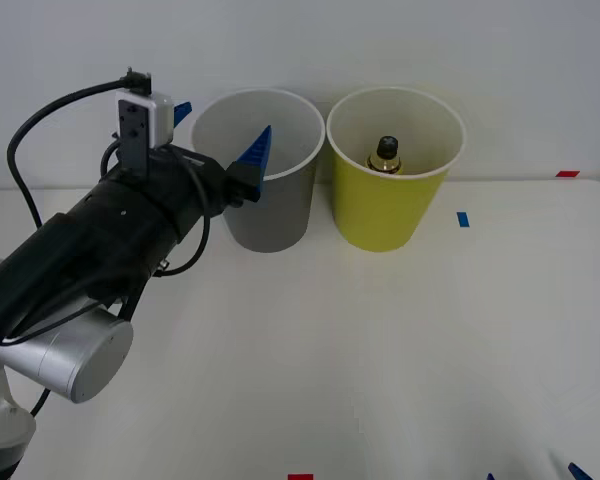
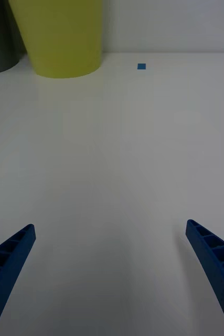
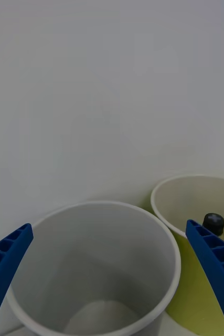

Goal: Put cans in the gray bin and PET bottles in the light green bin.

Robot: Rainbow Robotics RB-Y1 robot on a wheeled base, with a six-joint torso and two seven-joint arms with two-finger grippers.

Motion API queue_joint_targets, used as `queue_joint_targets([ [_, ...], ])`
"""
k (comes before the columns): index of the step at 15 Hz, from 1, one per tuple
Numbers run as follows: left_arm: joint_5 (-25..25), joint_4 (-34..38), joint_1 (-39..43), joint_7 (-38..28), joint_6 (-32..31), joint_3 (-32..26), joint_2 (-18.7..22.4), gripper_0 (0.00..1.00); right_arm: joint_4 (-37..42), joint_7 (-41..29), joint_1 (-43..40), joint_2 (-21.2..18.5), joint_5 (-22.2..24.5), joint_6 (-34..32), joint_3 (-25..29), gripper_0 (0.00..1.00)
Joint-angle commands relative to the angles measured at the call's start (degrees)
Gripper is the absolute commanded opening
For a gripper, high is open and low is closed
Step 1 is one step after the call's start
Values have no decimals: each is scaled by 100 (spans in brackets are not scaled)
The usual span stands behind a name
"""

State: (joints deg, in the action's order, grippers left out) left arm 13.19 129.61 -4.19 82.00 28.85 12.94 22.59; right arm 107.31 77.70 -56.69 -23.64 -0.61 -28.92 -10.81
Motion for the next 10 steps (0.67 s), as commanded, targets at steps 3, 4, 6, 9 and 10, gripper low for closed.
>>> queue_joint_targets([
  [3,-229,786,1755,123,-371,-187,-79,100,0,0,0,0,0,0,0,100],
  [4,-255,891,2054,176,-441,-160,-114,100,0,0,0,0,0,0,0,100],
  [6,-282,926,2423,264,-608,-160,-106,100,0,0,0,0,0,0,0,100],
  [9,-264,926,2792,326,-661,-143,-106,100,0,0,0,0,0,0,0,100],
  [10,-264,926,2862,334,-661,-116,-106,100,0,0,0,0,0,0,0,100],
])
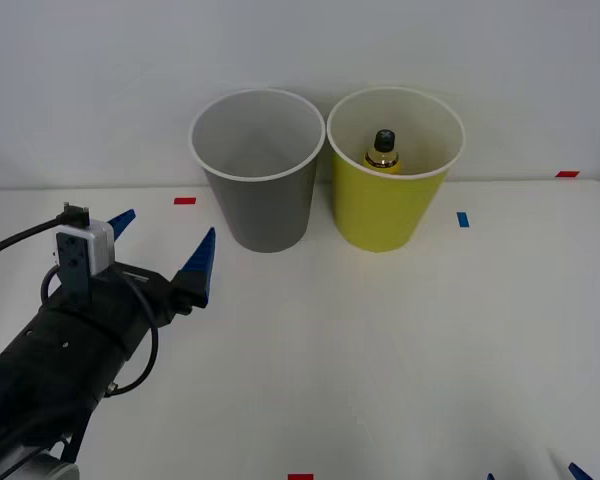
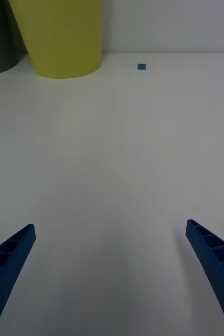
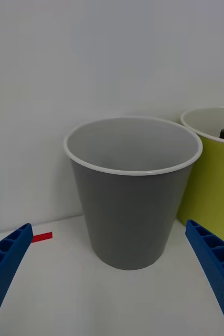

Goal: Put cans in the gray bin and PET bottles in the light green bin.

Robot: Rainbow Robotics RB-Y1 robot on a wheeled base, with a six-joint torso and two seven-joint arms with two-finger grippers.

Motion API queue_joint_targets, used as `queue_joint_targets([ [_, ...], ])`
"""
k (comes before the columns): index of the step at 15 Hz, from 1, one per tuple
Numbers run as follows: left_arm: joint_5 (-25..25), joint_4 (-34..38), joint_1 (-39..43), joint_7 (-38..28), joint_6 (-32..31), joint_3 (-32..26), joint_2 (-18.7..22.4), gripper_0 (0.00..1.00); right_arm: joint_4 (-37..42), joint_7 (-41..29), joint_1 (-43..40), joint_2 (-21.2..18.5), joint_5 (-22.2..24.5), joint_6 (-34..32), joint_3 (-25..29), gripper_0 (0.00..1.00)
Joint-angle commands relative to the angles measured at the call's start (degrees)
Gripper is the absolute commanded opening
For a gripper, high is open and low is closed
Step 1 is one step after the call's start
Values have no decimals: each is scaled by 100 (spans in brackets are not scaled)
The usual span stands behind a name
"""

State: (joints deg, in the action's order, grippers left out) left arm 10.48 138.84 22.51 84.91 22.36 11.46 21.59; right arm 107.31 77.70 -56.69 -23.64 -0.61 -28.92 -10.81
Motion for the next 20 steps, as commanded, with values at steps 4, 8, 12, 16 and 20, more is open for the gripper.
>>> queue_joint_targets([
  [4,68,-261,518,-1,-557,5,311,100,0,0,0,0,0,0,0,100],
  [8,-169,-1430,966,-71,-2280,357,56,100,0,0,0,0,0,0,0,100],
  [12,-1013,-1491,1889,-317,-2746,524,-322,100,0,0,0,0,0,0,0,100],
  [16,-1874,-1491,2495,-1319,-3009,568,-375,100,0,0,0,0,0,0,0,100],
  [20,-2235,-1606,2891,-1486,-3185,577,-348,100,0,0,0,0,0,0,0,100],
])
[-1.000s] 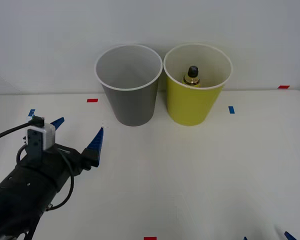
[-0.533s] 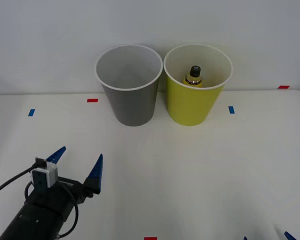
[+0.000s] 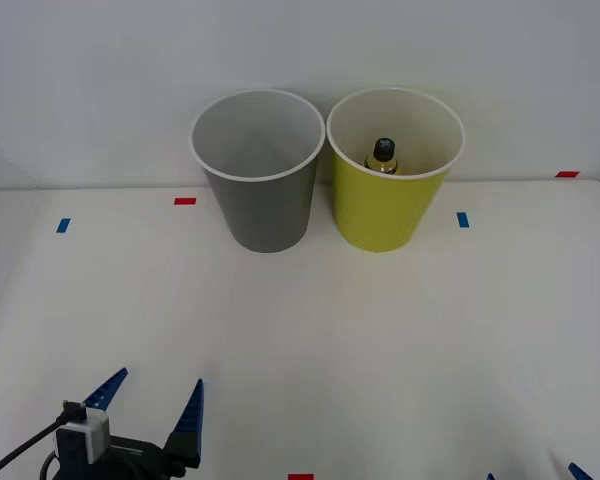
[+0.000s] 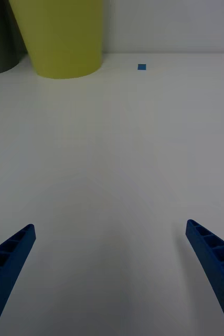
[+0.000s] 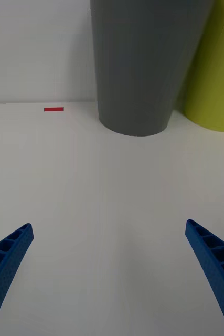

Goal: Put cans in the gray bin and PET bottles in the light green bin.

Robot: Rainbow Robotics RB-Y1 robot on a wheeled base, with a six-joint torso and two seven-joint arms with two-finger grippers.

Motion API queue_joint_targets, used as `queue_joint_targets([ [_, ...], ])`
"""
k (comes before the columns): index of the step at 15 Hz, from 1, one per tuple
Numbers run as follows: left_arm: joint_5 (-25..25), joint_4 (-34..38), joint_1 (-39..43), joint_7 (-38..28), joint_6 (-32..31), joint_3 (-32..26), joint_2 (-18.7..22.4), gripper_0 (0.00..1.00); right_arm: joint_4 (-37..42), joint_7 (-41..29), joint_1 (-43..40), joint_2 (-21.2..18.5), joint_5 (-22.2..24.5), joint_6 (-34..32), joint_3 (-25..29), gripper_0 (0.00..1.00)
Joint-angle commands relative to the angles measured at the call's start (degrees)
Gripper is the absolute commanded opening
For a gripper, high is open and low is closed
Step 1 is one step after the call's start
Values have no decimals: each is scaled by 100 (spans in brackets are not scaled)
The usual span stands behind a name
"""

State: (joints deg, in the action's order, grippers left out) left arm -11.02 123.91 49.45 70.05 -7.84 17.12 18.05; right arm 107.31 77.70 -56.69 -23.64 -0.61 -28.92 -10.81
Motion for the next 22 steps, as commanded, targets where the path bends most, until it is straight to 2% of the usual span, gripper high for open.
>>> queue_joint_targets([
  [1,-58,-394,214,26,-508,2,-3,100,0,0,0,0,0,0,0,100],
  [2,-40,-675,170,61,-834,-33,23,100,0,0,0,0,0,0,0,100],
  [6,21,-772,329,114,-895,-191,49,100,0,0,0,0,0,0,0,100],
  [8,21,-1071,461,211,-1211,-218,-144,100,0,0,0,0,0,0,0,100],
  [10,-31,-1150,654,298,-1247,-306,-504,100,0,0,0,0,0,0,0,100],
  [12,-84,-1150,812,378,-1282,-376,-645,100,0,0,0,0,0,0,0,100],
  [22,-137,-1150,847,492,-1343,-402,-610,100,0,0,0,0,0,0,0,100],
])
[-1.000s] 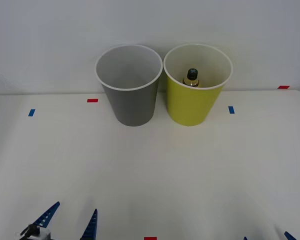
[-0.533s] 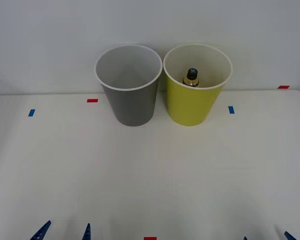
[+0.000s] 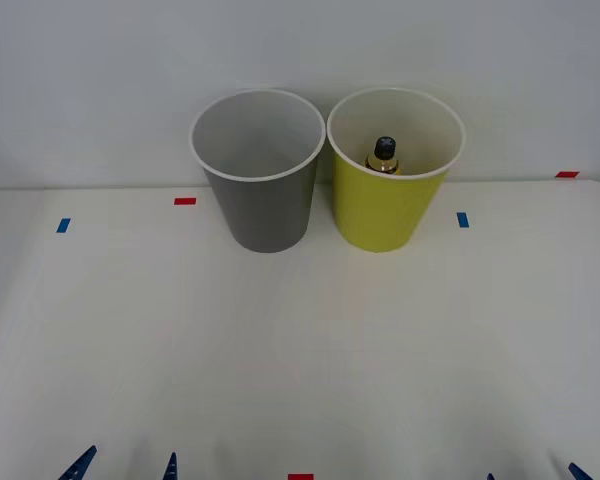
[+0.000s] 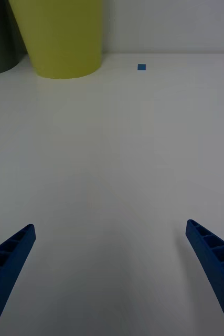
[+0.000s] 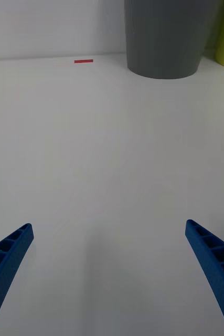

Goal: Put cans in the gray bin and PET bottles in the light green bin.

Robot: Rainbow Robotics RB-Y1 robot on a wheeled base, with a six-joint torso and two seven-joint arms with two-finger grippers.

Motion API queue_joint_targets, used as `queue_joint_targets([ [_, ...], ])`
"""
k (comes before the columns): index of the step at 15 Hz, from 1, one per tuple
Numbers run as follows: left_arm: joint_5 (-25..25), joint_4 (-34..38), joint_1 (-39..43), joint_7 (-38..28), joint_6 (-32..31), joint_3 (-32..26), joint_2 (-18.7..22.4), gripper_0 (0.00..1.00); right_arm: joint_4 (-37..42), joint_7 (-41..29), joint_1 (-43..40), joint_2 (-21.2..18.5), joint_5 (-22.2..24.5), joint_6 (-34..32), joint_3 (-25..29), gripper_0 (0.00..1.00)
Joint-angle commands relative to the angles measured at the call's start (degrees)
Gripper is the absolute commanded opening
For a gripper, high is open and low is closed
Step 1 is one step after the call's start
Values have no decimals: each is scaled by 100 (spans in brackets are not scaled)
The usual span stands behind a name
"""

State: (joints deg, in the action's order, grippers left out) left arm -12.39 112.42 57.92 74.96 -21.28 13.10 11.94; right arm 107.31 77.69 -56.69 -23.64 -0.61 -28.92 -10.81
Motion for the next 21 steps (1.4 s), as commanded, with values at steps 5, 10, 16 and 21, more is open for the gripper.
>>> queue_joint_targets([
  [5,-1,0,0,1,1,0,1,100,0,0,0,0,0,0,0,100],
  [10,-1,0,0,1,1,0,1,100,0,0,0,0,0,0,0,100],
  [16,-1,0,0,1,1,0,1,100,0,0,0,0,0,0,0,100],
  [21,-1,0,0,1,1,0,1,100,0,0,0,0,0,0,0,100],
])
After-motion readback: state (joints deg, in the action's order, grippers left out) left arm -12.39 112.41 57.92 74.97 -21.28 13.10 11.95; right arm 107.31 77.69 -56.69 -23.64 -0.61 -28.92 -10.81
